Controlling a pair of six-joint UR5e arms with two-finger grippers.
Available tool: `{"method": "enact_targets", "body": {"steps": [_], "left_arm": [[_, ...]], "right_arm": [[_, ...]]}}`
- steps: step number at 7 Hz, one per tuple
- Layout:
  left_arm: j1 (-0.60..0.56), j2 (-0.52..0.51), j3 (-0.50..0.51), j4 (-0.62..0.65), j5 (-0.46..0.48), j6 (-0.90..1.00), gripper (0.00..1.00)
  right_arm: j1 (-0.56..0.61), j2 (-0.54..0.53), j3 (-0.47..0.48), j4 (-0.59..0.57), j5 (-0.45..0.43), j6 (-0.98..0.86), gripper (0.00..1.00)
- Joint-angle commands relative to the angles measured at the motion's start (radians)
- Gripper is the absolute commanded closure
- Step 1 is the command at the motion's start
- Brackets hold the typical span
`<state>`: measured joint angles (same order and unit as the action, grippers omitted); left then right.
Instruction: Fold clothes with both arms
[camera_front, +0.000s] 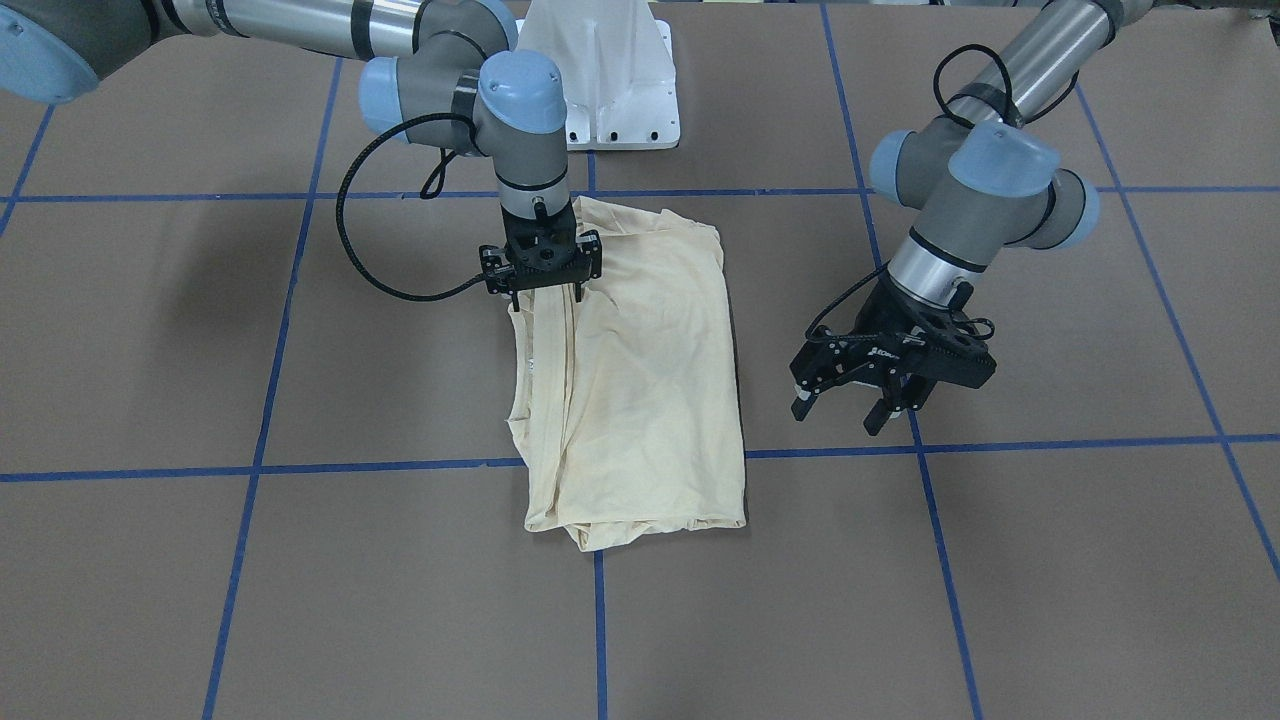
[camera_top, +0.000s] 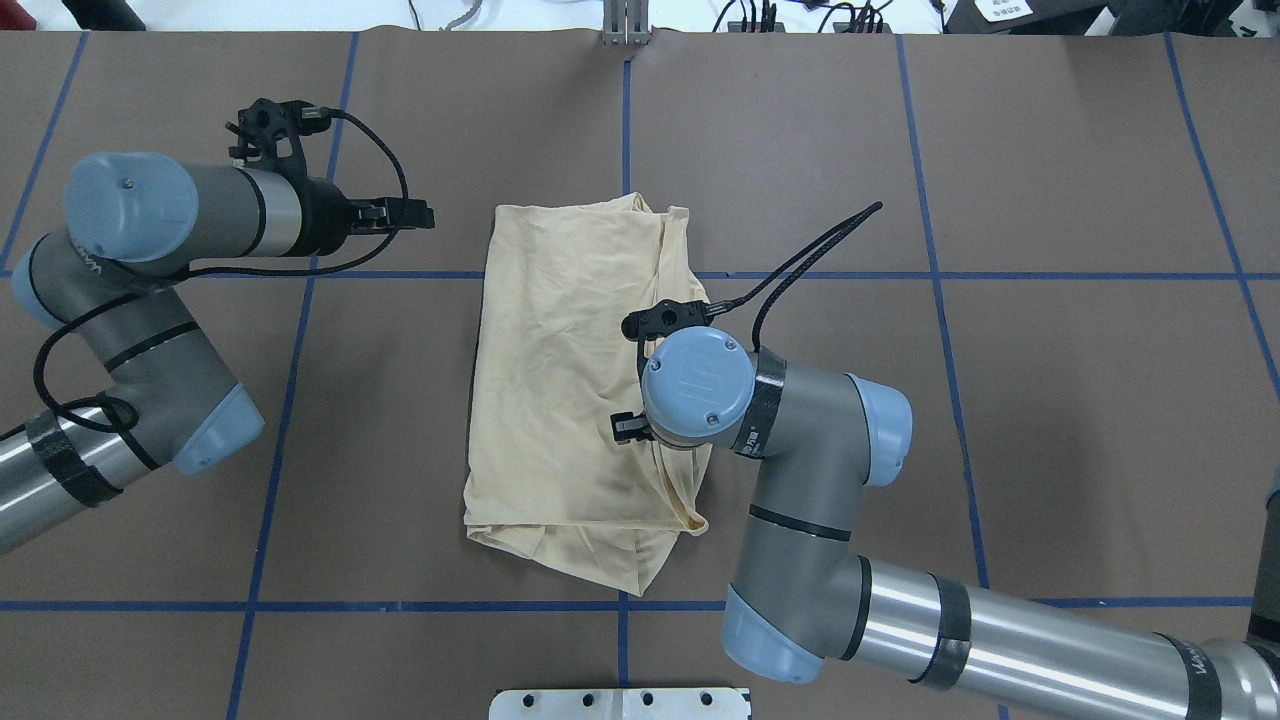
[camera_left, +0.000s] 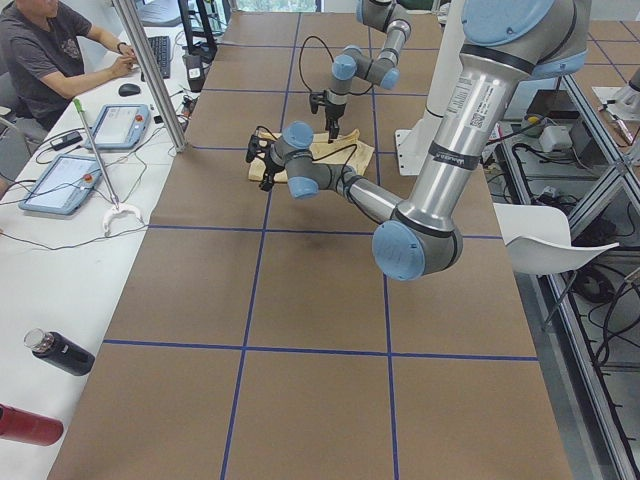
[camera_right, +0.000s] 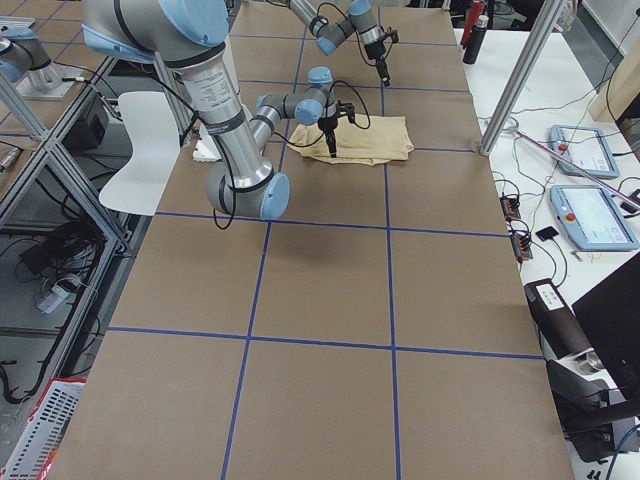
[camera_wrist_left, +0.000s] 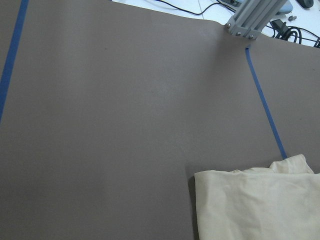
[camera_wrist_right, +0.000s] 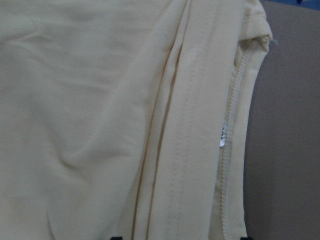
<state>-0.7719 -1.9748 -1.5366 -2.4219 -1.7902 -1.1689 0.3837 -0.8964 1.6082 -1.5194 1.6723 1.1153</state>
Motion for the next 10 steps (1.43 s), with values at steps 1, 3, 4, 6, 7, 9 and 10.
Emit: {"method": "enact_targets", "body": {"steps": [1, 3, 4, 6, 7, 9, 10], "left_arm": [[0.000, 0.001, 0.001, 0.000, 0.000, 0.000, 0.00], [0.000, 0.005, 0.006, 0.000, 0.000, -0.002, 0.00], [0.003, 0.004, 0.012, -0.002, 0.000, -0.002, 0.00], [0.003, 0.004, 0.015, -0.002, 0.000, -0.002, 0.00], [0.003, 0.004, 0.015, -0.002, 0.000, -0.002, 0.00], [0.005, 0.002, 0.015, -0.002, 0.000, 0.000, 0.00], [0.005, 0.002, 0.015, -0.002, 0.000, 0.000, 0.00]], "right_arm": [[0.000, 0.004, -0.011, -0.015, 0.003, -0.014, 0.30], [0.000, 0.005, -0.010, -0.027, 0.004, -0.015, 0.30], [-0.003, 0.004, -0.011, -0.028, 0.004, -0.017, 0.30], [-0.002, 0.004, -0.013, -0.036, 0.004, -0.034, 0.30], [-0.002, 0.005, -0.007, -0.036, 0.007, -0.034, 0.38], [0.004, 0.007, 0.001, -0.041, 0.007, -0.035, 0.72], [0.012, 0.007, 0.012, -0.041, 0.009, -0.034, 0.74]]}}
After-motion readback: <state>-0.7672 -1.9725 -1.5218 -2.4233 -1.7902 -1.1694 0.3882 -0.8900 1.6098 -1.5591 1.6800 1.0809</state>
